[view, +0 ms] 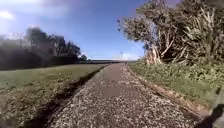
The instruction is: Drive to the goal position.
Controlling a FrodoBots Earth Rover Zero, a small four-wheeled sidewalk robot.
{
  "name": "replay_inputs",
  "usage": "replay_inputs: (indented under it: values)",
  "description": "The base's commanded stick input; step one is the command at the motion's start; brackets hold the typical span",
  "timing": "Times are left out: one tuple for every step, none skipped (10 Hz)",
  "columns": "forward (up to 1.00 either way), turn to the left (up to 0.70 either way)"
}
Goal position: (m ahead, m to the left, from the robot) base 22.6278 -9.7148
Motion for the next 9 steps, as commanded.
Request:
replay_inputs:
  values:
    - [0.85,-0.26]
    - [0.85,0.00]
    - [0.85,0.00]
    - [0.85,0.00]
    - [0.85,0.00]
    - [0.85,0.00]
    - [0.85,0.00]
    - [0.85,0.00]
    - [0.85,0.00]
